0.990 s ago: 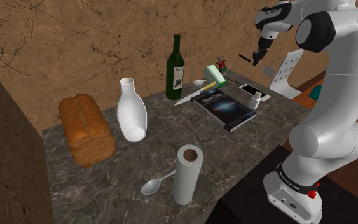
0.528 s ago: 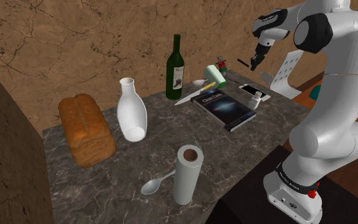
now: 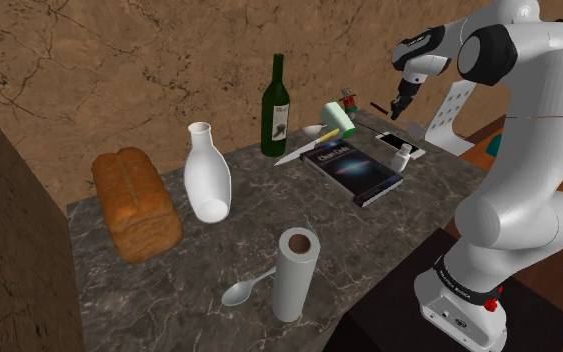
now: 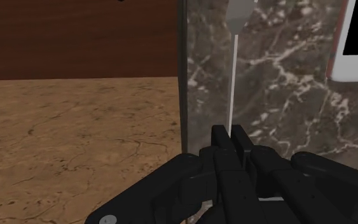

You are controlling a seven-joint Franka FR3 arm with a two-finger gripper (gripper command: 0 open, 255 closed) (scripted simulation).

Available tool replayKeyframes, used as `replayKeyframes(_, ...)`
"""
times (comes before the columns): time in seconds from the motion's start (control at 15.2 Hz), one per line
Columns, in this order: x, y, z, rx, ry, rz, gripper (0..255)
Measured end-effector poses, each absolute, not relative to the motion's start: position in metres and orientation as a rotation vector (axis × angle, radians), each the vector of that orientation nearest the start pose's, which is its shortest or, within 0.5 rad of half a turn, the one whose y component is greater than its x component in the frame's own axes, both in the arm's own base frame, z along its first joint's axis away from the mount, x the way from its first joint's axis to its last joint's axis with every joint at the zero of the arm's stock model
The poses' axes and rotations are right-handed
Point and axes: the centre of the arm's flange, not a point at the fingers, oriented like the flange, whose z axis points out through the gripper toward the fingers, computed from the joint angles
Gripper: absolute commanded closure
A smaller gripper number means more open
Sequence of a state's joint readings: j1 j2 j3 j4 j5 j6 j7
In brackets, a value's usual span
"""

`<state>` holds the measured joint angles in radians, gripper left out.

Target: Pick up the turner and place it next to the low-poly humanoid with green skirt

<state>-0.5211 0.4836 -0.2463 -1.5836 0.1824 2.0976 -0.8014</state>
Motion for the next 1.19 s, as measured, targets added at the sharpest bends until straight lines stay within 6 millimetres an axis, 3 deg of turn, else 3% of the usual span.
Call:
replayKeyframes(0.2,0.517,-0.453,0.354,-3.14,0.038,-0.104,255)
replayKeyframes(0.59,0.517,-0.454,0.351,-3.141,0.039,-0.106,255)
replayKeyframes(0.66,0.517,-0.454,0.351,-3.141,0.039,-0.107,0)
replayKeyframes(1.06,0.517,-0.454,0.35,-3.14,0.038,-0.104,0)
replayKeyframes(1.19,0.516,-0.455,0.366,-3.14,0.038,-0.105,0)
